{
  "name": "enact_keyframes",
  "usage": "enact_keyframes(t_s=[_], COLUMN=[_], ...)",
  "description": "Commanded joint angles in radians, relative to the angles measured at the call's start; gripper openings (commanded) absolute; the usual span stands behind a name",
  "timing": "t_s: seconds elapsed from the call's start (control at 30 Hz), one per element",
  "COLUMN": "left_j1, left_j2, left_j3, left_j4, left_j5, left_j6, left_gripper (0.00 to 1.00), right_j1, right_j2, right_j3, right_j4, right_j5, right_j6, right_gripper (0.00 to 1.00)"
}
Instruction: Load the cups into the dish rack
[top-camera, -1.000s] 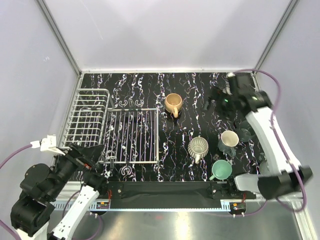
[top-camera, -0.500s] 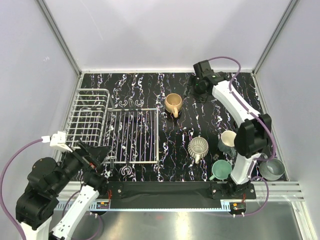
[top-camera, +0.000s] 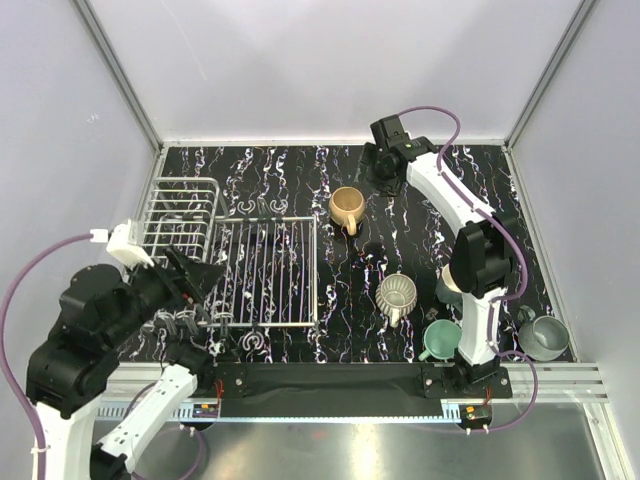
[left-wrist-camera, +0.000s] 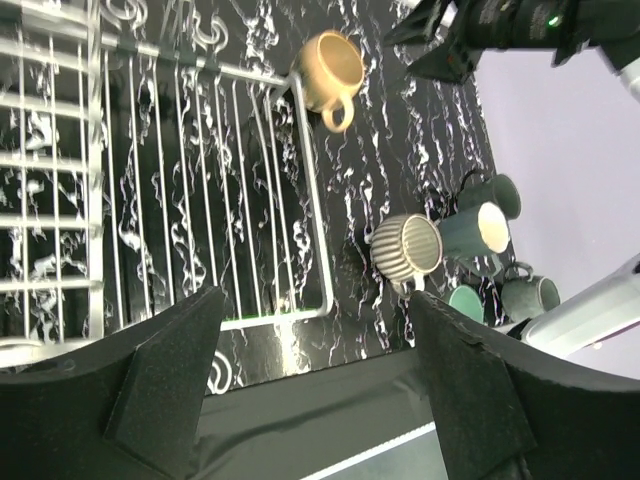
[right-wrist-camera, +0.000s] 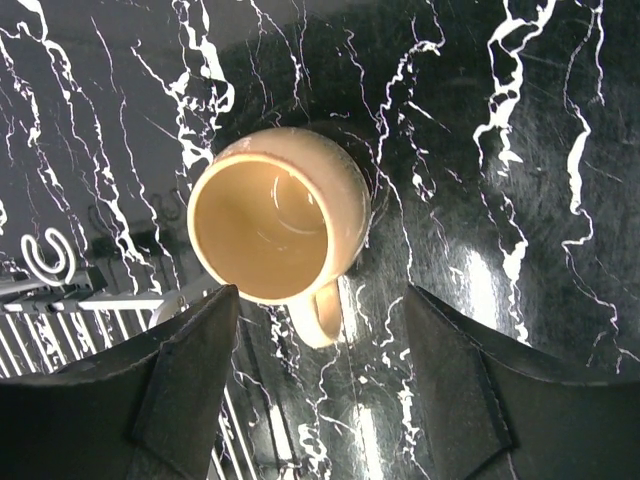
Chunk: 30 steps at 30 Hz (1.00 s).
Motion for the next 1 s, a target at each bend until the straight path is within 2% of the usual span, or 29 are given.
enact_keyframes(t_s=[0.0,0.13,0.27,0.4,0.53,0.63,0.77,0.97], left_j1=[0.006,0.006,0.006,0.004,0.003,-0.005,-0.035,-0.097], left_j2=[0.051,0.101,0.122,0.142,0.200,0.251,0.308,0.420], left_j3=[0.103,0.093,0.039,0.012,0.034,0.050,0.103,0.130], left_j4=[0.013,0.043,0.083,0.105,0.111,0.126,0.126,0.158], left_j5=[-0.009,0.028,0.001,0.004,0.014,0.045,0.008,0.086], left_j6=[0.051,0.049,0.052,0.052,0.071,0.078,0.095,0.106], left_gripper=[0.80,0.78,0.78,0.78,0.78,0.78,0.78,0.78], right_j1=[0.010,0.010,0.015,0.027,0.039,0.048,0.051,0.050], right_j2=[0.025,0.064,0.102,0.150,0.188,0.205,0.199,0.187], right_j3=[0.049,0.058,0.087,0.115,0.127,0.139,0.118,0.087], right_j4=[0.028,0.036,0.031,0.021,0.015,0.002,-0.005,0.005], right_j5=[0.021,0.027,0.006,0.009,0.010,0.033,0.055,0.082], right_j6=[-0.020,-0.025,-0.023,-0.028,-0.022,-0.020,-0.029,-0.034], right_gripper=[0.74,0.73,0.72,0.68,0.54,0.54,0.54,0.54])
